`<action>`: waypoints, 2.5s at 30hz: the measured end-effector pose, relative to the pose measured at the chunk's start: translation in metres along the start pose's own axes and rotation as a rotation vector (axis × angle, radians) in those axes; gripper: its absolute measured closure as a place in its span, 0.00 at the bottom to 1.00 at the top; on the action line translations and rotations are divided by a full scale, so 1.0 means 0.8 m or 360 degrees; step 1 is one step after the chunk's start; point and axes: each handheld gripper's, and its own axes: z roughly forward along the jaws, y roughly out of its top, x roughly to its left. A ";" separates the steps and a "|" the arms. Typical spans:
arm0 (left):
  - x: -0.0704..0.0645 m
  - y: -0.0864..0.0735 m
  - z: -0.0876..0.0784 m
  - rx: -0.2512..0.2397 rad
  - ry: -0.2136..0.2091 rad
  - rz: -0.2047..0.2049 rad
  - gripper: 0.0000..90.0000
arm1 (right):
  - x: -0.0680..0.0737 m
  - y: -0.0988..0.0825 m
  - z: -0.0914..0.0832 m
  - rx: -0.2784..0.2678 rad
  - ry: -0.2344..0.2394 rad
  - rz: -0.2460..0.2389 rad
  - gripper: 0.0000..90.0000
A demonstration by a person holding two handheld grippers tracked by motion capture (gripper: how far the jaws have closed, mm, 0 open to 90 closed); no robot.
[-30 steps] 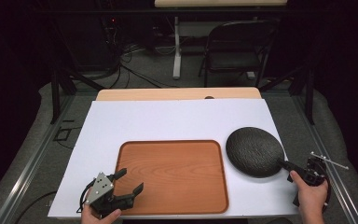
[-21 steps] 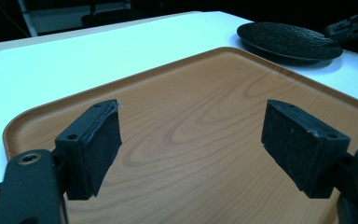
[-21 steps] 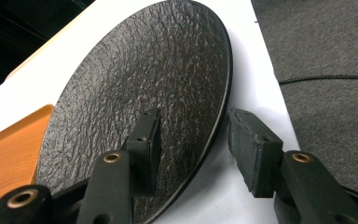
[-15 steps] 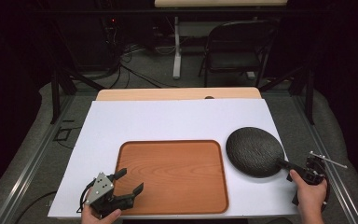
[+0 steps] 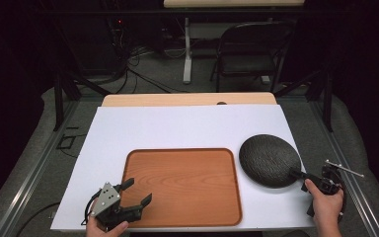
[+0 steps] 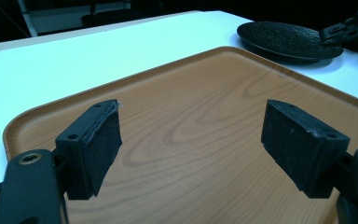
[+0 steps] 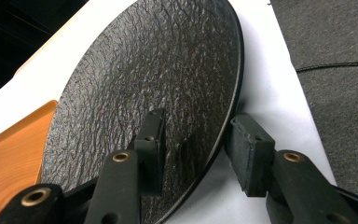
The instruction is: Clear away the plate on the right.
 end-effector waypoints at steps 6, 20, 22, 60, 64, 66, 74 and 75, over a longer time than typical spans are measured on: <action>0.000 0.000 0.001 0.0001 -0.0002 0.0000 0.22 | -0.003 0.000 0.001 0.0001 0.0025 0.0031 0.67; 0.000 0.000 0.001 0.0004 -0.0005 0.0000 0.22 | -0.011 0.000 0.004 -0.0006 0.0068 0.0099 0.75; 0.000 0.000 0.002 0.0003 -0.0005 -0.0001 0.22 | -0.012 0.000 0.004 -0.0004 0.0072 0.0105 0.76; 0.001 0.000 0.002 0.0011 0.0000 0.0001 0.22 | 0.012 0.007 -0.014 -0.0056 0.0105 0.0089 0.87; 0.001 0.000 0.002 0.0008 0.0005 0.0001 0.22 | 0.018 0.008 -0.016 -0.0068 0.0077 0.0020 0.87; 0.001 0.000 0.003 0.0008 0.0007 0.0000 0.22 | 0.023 0.009 -0.017 -0.0067 0.0067 0.0012 0.87; 0.003 0.000 0.002 0.0007 0.0005 -0.0004 0.22 | 0.030 0.022 -0.018 -0.0001 0.0051 -0.0001 0.88; 0.003 0.000 0.002 0.0007 0.0005 -0.0004 0.22 | 0.030 0.022 -0.018 -0.0001 0.0051 -0.0001 0.88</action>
